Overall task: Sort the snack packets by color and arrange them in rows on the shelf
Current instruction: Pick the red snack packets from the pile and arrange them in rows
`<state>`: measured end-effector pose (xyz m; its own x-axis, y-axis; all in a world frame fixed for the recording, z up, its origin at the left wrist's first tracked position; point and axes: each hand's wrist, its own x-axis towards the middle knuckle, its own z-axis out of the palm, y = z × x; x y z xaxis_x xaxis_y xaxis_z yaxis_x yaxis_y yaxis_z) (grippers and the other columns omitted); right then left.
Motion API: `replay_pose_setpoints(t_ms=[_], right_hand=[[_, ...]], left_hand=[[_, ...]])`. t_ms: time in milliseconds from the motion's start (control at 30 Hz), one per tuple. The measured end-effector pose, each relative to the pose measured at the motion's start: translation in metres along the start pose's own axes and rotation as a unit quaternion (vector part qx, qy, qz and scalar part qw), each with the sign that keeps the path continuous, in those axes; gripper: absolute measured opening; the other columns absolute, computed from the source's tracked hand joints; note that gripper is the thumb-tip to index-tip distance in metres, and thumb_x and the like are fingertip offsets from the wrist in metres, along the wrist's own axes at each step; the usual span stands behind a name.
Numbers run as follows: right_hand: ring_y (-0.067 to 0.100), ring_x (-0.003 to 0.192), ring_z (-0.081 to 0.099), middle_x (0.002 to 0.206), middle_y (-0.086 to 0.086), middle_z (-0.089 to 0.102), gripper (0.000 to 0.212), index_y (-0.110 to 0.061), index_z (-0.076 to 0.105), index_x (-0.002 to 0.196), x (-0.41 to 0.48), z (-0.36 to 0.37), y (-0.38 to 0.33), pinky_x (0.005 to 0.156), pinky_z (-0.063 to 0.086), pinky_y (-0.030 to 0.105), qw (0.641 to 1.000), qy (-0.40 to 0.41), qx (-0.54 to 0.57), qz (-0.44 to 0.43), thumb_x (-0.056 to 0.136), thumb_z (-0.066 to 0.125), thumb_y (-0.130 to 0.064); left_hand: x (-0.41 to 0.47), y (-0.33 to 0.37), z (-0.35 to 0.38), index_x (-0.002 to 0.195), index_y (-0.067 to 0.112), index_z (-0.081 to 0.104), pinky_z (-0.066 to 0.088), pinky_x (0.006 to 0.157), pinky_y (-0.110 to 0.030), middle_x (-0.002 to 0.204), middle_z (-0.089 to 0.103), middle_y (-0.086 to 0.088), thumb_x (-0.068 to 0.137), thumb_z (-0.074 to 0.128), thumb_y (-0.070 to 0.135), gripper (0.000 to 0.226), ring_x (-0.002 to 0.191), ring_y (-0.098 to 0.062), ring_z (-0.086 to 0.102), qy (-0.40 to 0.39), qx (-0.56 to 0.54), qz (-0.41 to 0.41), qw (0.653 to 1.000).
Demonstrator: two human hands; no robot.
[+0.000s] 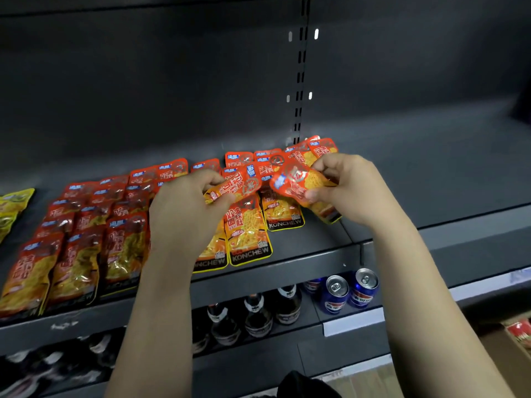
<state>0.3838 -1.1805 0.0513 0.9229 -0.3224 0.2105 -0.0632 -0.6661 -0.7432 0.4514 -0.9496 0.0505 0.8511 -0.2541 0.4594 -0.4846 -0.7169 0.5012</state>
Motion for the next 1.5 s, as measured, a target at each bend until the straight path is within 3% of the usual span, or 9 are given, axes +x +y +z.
replay_pose_setpoints(t_ms=[167,300,500,633,800,1067,1300,1400,1500], right_hand=[[0.034,0.091,0.069,0.098,0.016,0.071,0.061,-0.018,0.058,0.1,-0.002,0.022,0.004,0.077,0.058,0.051,0.99,-0.057,0.12,0.05,0.052,0.088,-0.042],[0.015,0.086,0.073,0.093,0.002,0.076,0.035,-0.011,0.066,0.104,-0.002,0.032,0.011,0.087,0.057,0.042,0.978,-0.108,0.166,0.071,0.074,0.08,-0.002],[0.021,0.089,0.07,0.092,0.003,0.074,0.027,-0.015,0.071,0.1,-0.001,0.042,0.015,0.087,0.055,0.047,0.989,-0.094,0.091,0.067,0.075,0.081,-0.016],[0.018,0.083,0.066,0.084,-0.002,0.068,0.02,-0.019,0.068,0.088,0.0,0.042,0.011,0.079,0.054,0.037,0.994,-0.08,0.036,0.061,0.075,0.082,-0.021],[0.015,0.078,0.061,0.079,-0.006,0.063,0.024,-0.016,0.068,0.093,0.001,0.042,0.01,0.069,0.048,0.03,0.993,-0.092,0.003,0.069,0.076,0.082,-0.024],[0.022,0.082,0.066,0.086,0.005,0.069,0.027,-0.014,0.066,0.092,0.006,0.044,0.01,0.076,0.055,0.04,0.992,-0.094,-0.013,0.087,0.073,0.083,-0.023],[0.01,0.064,0.05,0.069,-0.007,0.052,0.025,-0.02,0.056,0.076,0.007,0.044,0.005,0.055,0.036,0.027,0.992,-0.076,-0.051,0.089,0.077,0.081,-0.025],[0.009,0.066,0.047,0.071,-0.009,0.048,0.024,-0.018,0.059,0.086,0.007,0.045,0.004,0.056,0.034,0.027,0.991,-0.071,-0.067,0.086,0.078,0.079,-0.027],[0.016,0.081,0.053,0.08,-0.008,0.05,0.034,-0.017,0.056,0.096,0.005,0.044,0.002,0.067,0.039,0.029,0.991,-0.062,-0.074,0.09,0.076,0.081,-0.028]], left_hand=[[-0.005,-0.003,-0.005,0.103,0.021,0.071,0.047,0.076,-0.031,0.099,0.073,0.002,0.08,0.074,0.036,0.027,0.09,-0.018,0.066,0.005,0.006,-0.003,1.0],[-0.007,-0.006,-0.007,0.105,0.021,0.071,0.052,0.081,-0.035,0.102,0.073,0.004,0.081,0.073,0.037,0.029,0.093,-0.017,0.067,0.0,-0.003,-0.009,1.0],[-0.005,-0.008,-0.008,0.103,0.022,0.071,0.054,0.08,-0.039,0.1,0.073,0.002,0.08,0.073,0.039,0.028,0.091,-0.018,0.067,-0.001,-0.007,-0.012,1.0],[-0.003,-0.007,-0.006,0.103,0.021,0.071,0.052,0.079,-0.035,0.101,0.073,0.002,0.08,0.074,0.036,0.027,0.092,-0.017,0.065,-0.003,-0.014,-0.019,1.0],[-0.001,-0.008,-0.004,0.103,0.02,0.072,0.047,0.076,-0.03,0.1,0.073,0.002,0.081,0.074,0.036,0.028,0.092,-0.016,0.065,-0.006,-0.014,-0.017,1.0],[0.001,-0.005,-0.006,0.102,0.021,0.071,0.053,0.078,-0.036,0.1,0.073,0.003,0.082,0.073,0.037,0.025,0.091,-0.016,0.065,-0.005,-0.021,-0.015,1.0],[0.001,-0.007,-0.004,0.101,0.021,0.071,0.047,0.074,-0.031,0.098,0.073,0.003,0.081,0.073,0.036,0.026,0.09,-0.017,0.065,-0.005,-0.015,-0.013,1.0],[0.0,-0.007,-0.003,0.103,0.021,0.071,0.05,0.08,-0.033,0.101,0.073,0.004,0.081,0.073,0.036,0.027,0.095,-0.016,0.065,-0.005,-0.013,-0.014,1.0],[-0.001,-0.006,-0.003,0.104,0.02,0.071,0.051,0.082,-0.035,0.102,0.073,0.003,0.081,0.073,0.035,0.027,0.095,-0.016,0.065,0.001,-0.015,-0.007,1.0]])
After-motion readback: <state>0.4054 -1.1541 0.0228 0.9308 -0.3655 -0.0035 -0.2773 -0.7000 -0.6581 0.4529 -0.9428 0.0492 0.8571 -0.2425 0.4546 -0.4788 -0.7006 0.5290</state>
